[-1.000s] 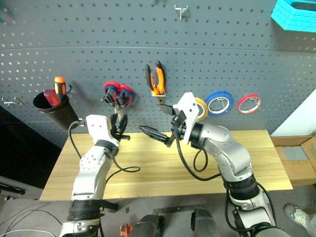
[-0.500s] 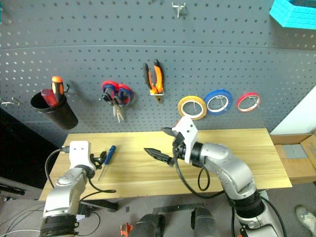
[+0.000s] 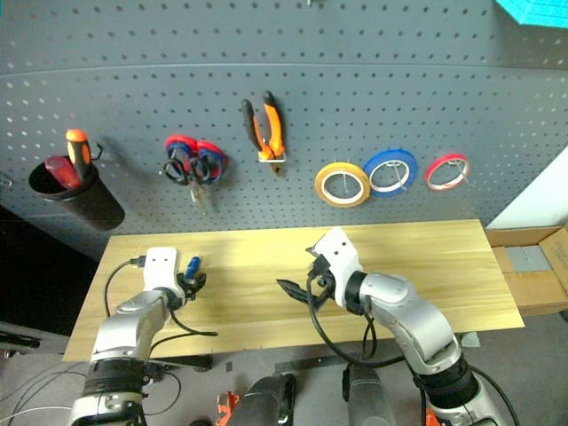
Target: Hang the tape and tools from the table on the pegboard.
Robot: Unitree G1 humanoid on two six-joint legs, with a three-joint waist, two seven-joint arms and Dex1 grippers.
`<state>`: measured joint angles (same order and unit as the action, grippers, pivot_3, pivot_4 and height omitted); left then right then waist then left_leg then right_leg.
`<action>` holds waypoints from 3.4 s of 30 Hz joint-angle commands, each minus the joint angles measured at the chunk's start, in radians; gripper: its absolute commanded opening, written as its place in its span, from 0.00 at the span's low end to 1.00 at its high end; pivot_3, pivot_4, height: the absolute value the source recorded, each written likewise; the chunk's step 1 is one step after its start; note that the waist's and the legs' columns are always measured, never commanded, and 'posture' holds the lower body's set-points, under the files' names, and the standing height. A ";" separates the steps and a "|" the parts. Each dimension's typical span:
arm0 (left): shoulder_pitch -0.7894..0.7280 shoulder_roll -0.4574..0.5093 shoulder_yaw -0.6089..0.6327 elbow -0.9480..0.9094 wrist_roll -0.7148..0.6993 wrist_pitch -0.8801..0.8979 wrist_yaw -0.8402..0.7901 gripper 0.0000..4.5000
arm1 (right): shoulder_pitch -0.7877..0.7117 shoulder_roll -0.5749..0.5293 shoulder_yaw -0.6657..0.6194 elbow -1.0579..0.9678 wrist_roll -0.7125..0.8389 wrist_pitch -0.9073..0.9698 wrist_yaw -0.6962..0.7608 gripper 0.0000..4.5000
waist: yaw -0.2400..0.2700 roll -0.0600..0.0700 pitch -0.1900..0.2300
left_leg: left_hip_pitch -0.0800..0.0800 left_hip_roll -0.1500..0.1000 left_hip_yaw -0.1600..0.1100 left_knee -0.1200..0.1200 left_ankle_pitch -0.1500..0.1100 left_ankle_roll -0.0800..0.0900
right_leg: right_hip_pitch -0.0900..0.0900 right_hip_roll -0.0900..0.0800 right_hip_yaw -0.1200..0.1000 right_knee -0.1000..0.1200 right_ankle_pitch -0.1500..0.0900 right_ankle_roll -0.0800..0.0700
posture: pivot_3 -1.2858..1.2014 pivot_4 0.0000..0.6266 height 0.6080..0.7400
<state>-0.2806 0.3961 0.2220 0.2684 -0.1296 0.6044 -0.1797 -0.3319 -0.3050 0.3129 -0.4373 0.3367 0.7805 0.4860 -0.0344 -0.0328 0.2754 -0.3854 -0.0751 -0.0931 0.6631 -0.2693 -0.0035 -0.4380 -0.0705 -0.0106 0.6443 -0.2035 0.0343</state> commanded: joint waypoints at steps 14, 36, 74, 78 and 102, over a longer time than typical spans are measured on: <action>-0.015 0.031 -0.019 0.109 0.024 -0.011 -0.034 0.69 | -0.003 -0.013 0.013 0.008 -0.038 -0.012 0.001 1.00 | 0.003 0.000 0.015 | -0.005 0.000 -0.001 0.000 0.000 0.000 | -0.003 0.000 -0.001 -0.001 0.000 0.000 | 0.50 0.55 1.00; 0.327 -0.135 0.226 -0.612 -0.229 -0.344 -0.053 0.11 | -0.144 -0.021 0.001 0.100 0.096 -0.134 0.343 1.00 | 0.018 -0.005 0.000 | -0.010 0.000 -0.004 0.000 0.002 -0.004 | -0.005 -0.001 -0.001 -0.004 0.000 0.000 | 0.53 0.26 1.00; -0.350 0.209 0.283 0.041 -0.129 -0.837 -0.048 0.11 | -0.385 0.165 -0.058 0.229 -0.004 -0.309 0.209 1.00 | 0.057 -0.017 -0.086 | -0.005 0.000 -0.003 0.001 0.005 -0.011 | -0.005 0.009 0.001 0.000 0.002 -0.002 | 0.54 0.17 1.00; -0.356 0.177 0.266 0.057 -0.127 -0.849 -0.022 0.11 | -0.385 0.159 -0.061 0.225 -0.001 -0.302 0.201 1.00 | 0.056 -0.017 -0.086 | -0.005 0.000 -0.003 0.001 0.005 -0.010 | -0.005 0.009 0.001 0.000 0.002 -0.002 | 0.54 0.19 1.00; 0.244 0.264 0.246 -0.617 -0.626 -0.306 -0.399 1.00 | -0.287 0.020 -0.150 0.102 0.177 -0.171 0.323 1.00 | 0.031 -0.013 -0.084 | -0.005 0.000 -0.004 0.001 0.003 -0.006 | -0.004 0.004 0.003 0.000 0.002 -0.002 | 0.54 0.25 1.00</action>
<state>-0.0767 0.6472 0.4466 -0.2690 -0.6963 0.2456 -0.5468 -0.6366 -0.2624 0.2058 -0.2838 0.4677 0.5880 0.7908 -0.0037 -0.0454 0.1917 -0.3888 -0.0746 -0.0965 0.6637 -0.2672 -0.0088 -0.4407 -0.0669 -0.0079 0.6443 -0.2018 0.0319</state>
